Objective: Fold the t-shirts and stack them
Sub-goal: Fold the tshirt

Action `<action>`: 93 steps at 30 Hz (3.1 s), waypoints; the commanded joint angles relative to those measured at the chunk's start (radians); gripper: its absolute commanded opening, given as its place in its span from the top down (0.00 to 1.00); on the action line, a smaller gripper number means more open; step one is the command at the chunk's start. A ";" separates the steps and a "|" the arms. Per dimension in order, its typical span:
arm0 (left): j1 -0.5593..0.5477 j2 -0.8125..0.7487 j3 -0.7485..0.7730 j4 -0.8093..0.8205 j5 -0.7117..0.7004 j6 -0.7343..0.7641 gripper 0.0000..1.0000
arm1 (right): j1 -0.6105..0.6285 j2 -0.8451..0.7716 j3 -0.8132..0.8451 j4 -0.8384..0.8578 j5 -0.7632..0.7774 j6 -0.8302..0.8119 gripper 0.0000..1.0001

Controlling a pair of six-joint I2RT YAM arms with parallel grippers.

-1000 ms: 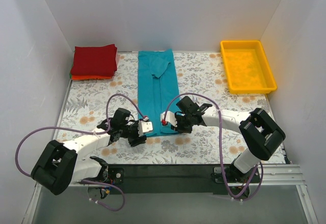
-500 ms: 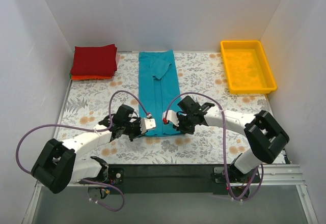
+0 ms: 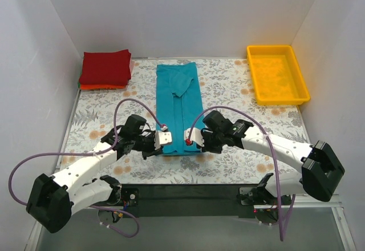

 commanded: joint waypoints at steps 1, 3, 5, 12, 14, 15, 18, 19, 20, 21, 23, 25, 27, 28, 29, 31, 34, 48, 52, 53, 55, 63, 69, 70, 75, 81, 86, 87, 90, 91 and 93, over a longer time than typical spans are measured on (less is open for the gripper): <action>0.031 0.044 0.073 0.021 -0.038 0.012 1.00 | -0.033 0.035 0.085 -0.020 0.028 -0.072 0.99; 0.082 0.089 0.134 0.045 -0.024 0.029 1.00 | -0.070 0.077 0.142 -0.022 0.030 -0.102 0.99; 0.162 0.188 0.189 0.062 0.011 0.064 1.00 | -0.106 0.124 0.176 -0.022 0.031 -0.145 0.99; 0.279 0.460 0.408 0.128 0.080 0.150 1.00 | -0.215 0.316 0.368 -0.006 0.028 -0.230 0.99; 0.300 0.523 0.474 0.143 0.093 0.171 1.00 | -0.251 0.389 0.446 -0.005 0.018 -0.248 0.99; 0.306 0.579 0.499 0.147 0.094 0.173 1.00 | -0.262 0.416 0.476 -0.002 0.017 -0.265 0.99; 0.334 0.673 0.580 0.197 0.102 0.165 1.00 | -0.298 0.512 0.590 -0.006 0.011 -0.300 0.99; 0.343 0.694 0.602 0.223 0.100 0.162 1.00 | -0.305 0.535 0.616 -0.006 0.010 -0.307 0.99; 0.348 0.724 0.650 0.231 0.103 0.159 1.00 | -0.320 0.581 0.671 -0.006 0.010 -0.311 0.99; 0.352 0.747 0.675 0.235 0.102 0.161 1.00 | -0.326 0.604 0.694 -0.006 0.011 -0.316 0.99; 0.363 0.823 0.746 0.239 0.102 0.165 1.00 | -0.346 0.666 0.766 -0.005 0.011 -0.325 0.99; 0.374 0.895 0.784 0.251 0.087 0.184 1.00 | -0.358 0.709 0.812 -0.003 0.007 -0.333 0.99; 0.383 0.932 0.818 0.275 0.080 0.179 1.00 | -0.369 0.772 0.878 -0.002 0.016 -0.336 0.99; 0.391 0.945 0.823 0.319 0.071 0.155 1.00 | -0.372 0.795 0.903 0.000 0.031 -0.336 0.99; 0.392 0.966 0.827 0.343 0.054 0.141 0.94 | -0.380 0.836 0.934 0.000 0.042 -0.319 0.92; 0.394 0.983 0.846 0.367 0.027 0.104 0.82 | -0.390 0.870 1.001 0.000 0.060 -0.299 0.48; 0.404 0.957 0.826 0.389 0.014 0.061 0.59 | -0.413 0.843 1.032 0.005 0.051 -0.256 0.20; 0.394 0.471 0.283 0.364 0.145 0.035 0.51 | -0.323 0.465 0.497 0.004 -0.119 -0.205 0.53; 0.349 0.454 0.209 0.386 0.117 0.093 0.50 | -0.257 0.468 0.420 0.084 -0.059 -0.228 0.52; 0.346 0.461 0.202 0.389 0.113 0.101 0.50 | -0.243 0.474 0.409 0.099 -0.049 -0.239 0.52; 0.337 0.477 0.191 0.395 0.103 0.124 0.50 | -0.234 0.500 0.402 0.121 -0.029 -0.247 0.51; 0.322 0.557 0.174 0.462 0.050 0.199 0.47 | -0.226 0.575 0.374 0.184 0.019 -0.264 0.48; 0.311 0.619 0.166 0.490 0.031 0.269 0.48 | -0.226 0.620 0.371 0.207 0.042 -0.267 0.51; 0.311 0.642 0.168 0.498 0.019 0.274 0.49 | -0.226 0.627 0.369 0.207 0.045 -0.264 0.54; 0.308 0.693 0.197 0.493 -0.024 0.273 0.74 | -0.226 0.640 0.356 0.204 0.067 -0.258 0.96; 0.309 0.592 0.256 0.395 0.011 0.240 1.00 | -0.243 0.568 0.403 0.150 0.051 -0.219 0.99; 0.311 0.534 0.378 0.237 0.050 0.217 1.00 | -0.303 0.502 0.538 0.012 -0.022 -0.231 0.99; 0.312 0.525 0.399 0.219 0.057 0.217 1.00 | -0.308 0.493 0.552 -0.008 -0.025 -0.236 0.99; 0.305 0.482 0.403 0.150 0.085 0.222 1.00 | -0.303 0.444 0.554 -0.074 -0.064 -0.254 0.99; 0.302 0.471 0.393 0.134 0.086 0.228 1.00 | -0.302 0.430 0.535 -0.098 -0.070 -0.254 0.99; 0.280 0.436 0.383 0.059 0.080 0.272 1.00 | -0.291 0.390 0.514 -0.124 -0.084 -0.244 0.99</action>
